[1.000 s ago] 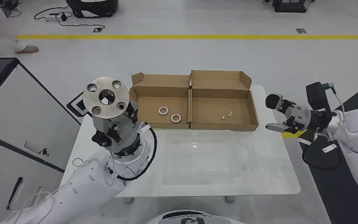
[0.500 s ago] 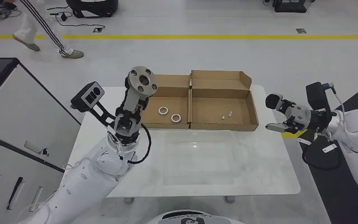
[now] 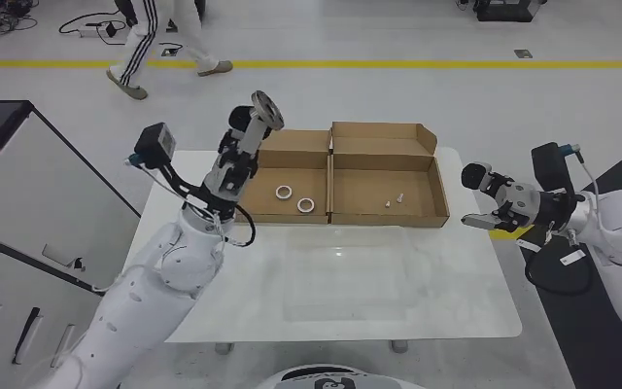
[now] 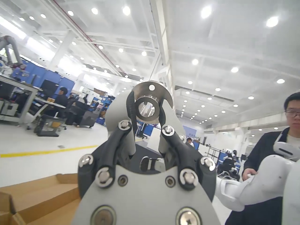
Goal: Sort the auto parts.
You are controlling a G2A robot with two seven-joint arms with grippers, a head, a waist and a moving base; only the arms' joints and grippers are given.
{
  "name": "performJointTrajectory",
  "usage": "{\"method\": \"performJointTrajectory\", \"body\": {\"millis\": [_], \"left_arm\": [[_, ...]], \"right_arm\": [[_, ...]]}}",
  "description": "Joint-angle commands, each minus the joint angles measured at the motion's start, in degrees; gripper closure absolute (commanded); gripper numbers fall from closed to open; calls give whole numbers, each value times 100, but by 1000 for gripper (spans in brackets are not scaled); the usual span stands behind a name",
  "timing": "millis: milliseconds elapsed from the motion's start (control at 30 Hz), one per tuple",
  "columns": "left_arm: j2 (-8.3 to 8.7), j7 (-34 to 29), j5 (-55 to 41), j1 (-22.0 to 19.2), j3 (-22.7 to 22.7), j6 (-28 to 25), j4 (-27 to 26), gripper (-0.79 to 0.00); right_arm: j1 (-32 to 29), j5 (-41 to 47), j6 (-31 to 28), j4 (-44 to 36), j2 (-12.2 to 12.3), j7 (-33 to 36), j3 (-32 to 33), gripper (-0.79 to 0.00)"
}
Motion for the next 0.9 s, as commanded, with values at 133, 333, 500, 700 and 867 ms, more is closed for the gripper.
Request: {"method": "performJointTrajectory", "body": {"millis": [133,333,500,700,867], "left_arm": [[-19,-378,281,128,-209,388,37,0],[-38,-906,788,165,-320,758,133,0],[-74,-1166,981,155,-367,991,229,0],[-127,-1494,1403,61,-366,1473,402,0],[-178,-1703,1622,10,-308,1710,514,0]], "right_arm": [[0,-1,0,0,0,0,0,-785],[0,-1,0,0,0,0,0,-785],[0,-1,0,0,0,0,0,-785],[0,-1,0,0,0,0,0,-785],[0,-1,0,0,0,0,0,-785]]}}
